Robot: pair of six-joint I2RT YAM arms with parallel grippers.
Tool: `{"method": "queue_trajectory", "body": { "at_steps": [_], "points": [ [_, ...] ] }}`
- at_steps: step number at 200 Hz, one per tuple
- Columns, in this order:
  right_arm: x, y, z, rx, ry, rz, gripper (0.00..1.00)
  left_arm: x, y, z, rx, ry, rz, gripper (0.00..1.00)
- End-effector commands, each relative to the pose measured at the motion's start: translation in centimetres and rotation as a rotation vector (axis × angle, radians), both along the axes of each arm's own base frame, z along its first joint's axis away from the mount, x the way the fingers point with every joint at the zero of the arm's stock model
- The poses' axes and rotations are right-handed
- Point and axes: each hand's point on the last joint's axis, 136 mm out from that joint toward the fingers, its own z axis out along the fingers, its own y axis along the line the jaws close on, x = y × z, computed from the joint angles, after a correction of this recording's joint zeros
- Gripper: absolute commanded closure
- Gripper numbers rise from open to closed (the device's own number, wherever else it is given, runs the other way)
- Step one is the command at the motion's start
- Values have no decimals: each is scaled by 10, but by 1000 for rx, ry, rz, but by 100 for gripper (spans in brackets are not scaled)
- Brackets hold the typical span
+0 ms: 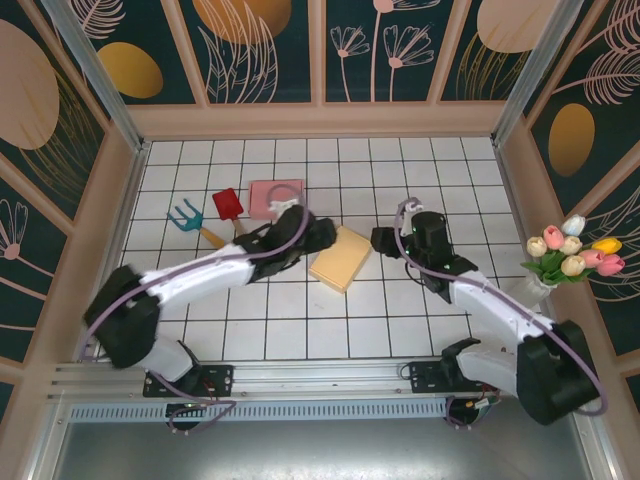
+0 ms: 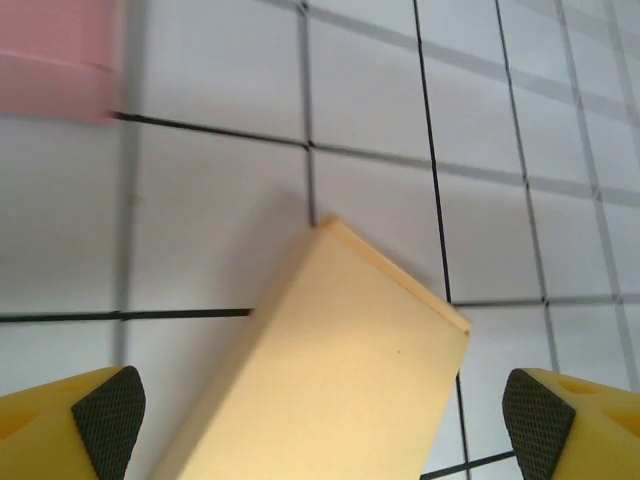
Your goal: Fold the paper box
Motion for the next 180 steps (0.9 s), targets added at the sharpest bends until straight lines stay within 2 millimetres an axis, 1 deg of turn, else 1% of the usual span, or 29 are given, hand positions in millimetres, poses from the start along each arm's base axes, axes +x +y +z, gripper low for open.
{"method": "queue_trajectory", "body": {
  "at_steps": [1,18,38,54,68,96,119,136,153,180],
  "points": [
    [10,16,-6,-48,9,120,41,-30,37,-40,-52,105,139,8],
    [19,26,-21,-73,42,182,41,-51,30,-51,-161,140,103,9],
    [27,35,-39,-102,84,243,41,-68,12,-56,-218,164,56,9],
    [30,42,-47,-98,87,295,41,-76,-4,-58,-261,181,19,9],
    [31,47,-51,-81,90,339,41,-79,-14,-61,-292,189,8,9],
    [38,49,-58,-82,106,364,41,-74,-28,-68,-292,196,-1,9],
    [38,53,-61,-81,112,393,40,-71,-45,-78,-307,225,-28,11],
    [40,53,-64,-85,118,392,40,-66,-53,-83,-288,231,-30,11],
    [41,52,-69,-89,135,391,40,-57,-55,-84,-243,213,-13,12],
    [39,52,-80,-90,170,395,40,-40,-53,-74,-176,155,24,15]
  ]
}}
